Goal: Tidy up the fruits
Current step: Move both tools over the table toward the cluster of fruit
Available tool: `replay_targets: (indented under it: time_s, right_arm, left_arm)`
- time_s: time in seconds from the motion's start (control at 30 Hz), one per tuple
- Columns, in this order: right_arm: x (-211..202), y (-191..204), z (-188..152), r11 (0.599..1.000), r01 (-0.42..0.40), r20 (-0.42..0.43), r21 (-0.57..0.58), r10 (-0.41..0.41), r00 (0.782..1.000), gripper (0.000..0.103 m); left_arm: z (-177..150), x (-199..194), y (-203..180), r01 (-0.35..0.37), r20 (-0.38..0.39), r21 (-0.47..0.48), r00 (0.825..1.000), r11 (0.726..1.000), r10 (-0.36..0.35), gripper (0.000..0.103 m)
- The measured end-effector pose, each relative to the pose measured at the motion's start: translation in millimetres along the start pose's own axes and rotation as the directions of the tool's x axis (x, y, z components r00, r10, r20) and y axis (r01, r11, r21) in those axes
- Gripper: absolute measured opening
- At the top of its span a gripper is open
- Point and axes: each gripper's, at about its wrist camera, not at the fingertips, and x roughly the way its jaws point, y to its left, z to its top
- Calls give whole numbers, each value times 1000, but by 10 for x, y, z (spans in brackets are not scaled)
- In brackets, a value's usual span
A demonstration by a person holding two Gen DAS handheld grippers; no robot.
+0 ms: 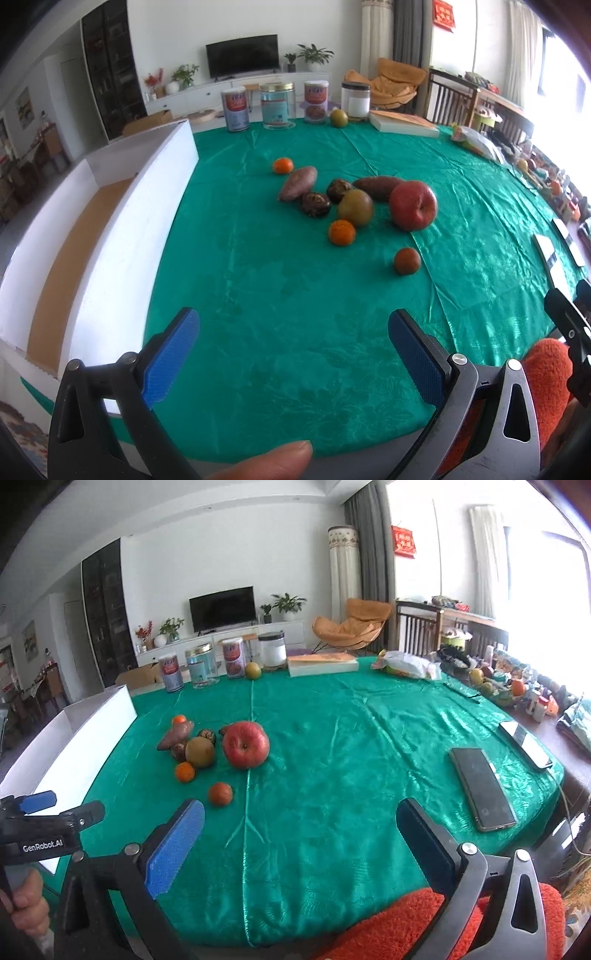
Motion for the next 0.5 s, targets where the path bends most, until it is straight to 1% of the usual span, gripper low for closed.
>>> replay_targets:
  time_s: [0.07,0.13,0.2,0.3,0.43,0.5]
  right_arm:
    - [65,57,-95,1000,15,-26,-23,-16,1000,103]
    - [85,102,-135,998,38,-28,-48,-40,999,103]
    - [26,121,-130,997,52,14,-61,-51,999,103]
    - [-26,144,-130,994,73,59,-83,-68,996,103]
    - [52,140,-141,994,70,30,-88,-67,997,103]
    - [75,123,-142,994,71,19,-83,-70,997,103]
  left_arm:
    - [-36,69,-31,-8,-17,13,1000,1000,9,102]
    - [-81,127,-39,-4,-40,15,999,1000,4,102]
    - [-112,154,-37,7,-50,12,999,1000,-7,102]
    - [-113,141,-47,10,-41,19,999,1000,-9,102]
    - [-82,111,-41,9,-24,13,1000,1000,-8,102]
    - [-83,140,-42,5,-31,15,1000,1000,-4,102]
